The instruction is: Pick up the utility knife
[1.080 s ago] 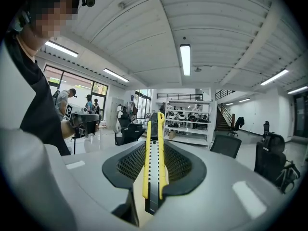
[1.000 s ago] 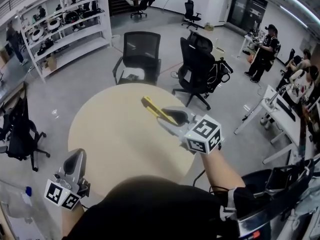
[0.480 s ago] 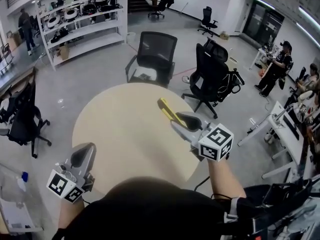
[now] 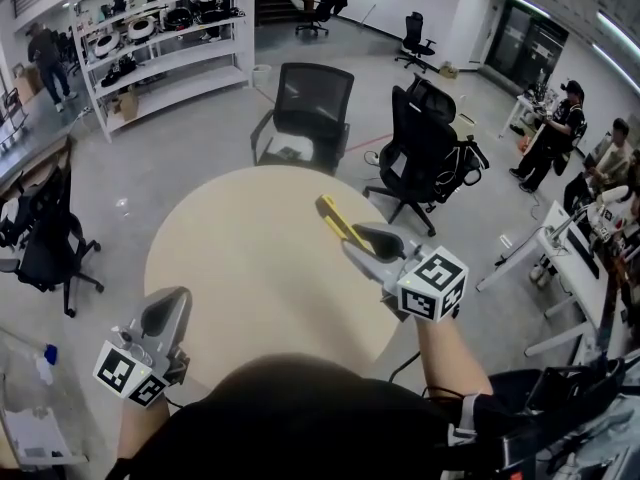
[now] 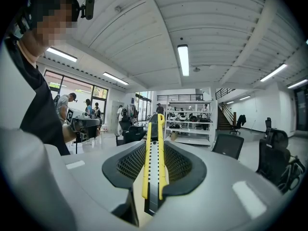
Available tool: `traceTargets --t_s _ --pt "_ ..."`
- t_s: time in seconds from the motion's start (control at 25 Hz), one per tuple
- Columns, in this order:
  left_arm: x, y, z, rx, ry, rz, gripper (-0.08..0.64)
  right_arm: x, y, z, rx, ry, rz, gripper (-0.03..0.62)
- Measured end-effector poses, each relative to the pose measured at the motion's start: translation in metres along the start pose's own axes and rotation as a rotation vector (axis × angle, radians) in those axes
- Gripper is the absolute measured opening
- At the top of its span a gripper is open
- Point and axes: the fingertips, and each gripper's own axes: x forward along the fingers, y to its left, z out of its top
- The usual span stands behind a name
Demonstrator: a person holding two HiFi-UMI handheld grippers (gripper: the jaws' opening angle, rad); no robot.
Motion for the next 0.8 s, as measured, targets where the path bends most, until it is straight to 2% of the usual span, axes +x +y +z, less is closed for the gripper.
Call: traceTargets --t_s 0.8 --pt "-0.0056 0.0033 0.0023 -0.002 -0.007 0.006 -0.003 0.0031 0.0009 -0.0008 -0.032 0.012 -0.028 0.132"
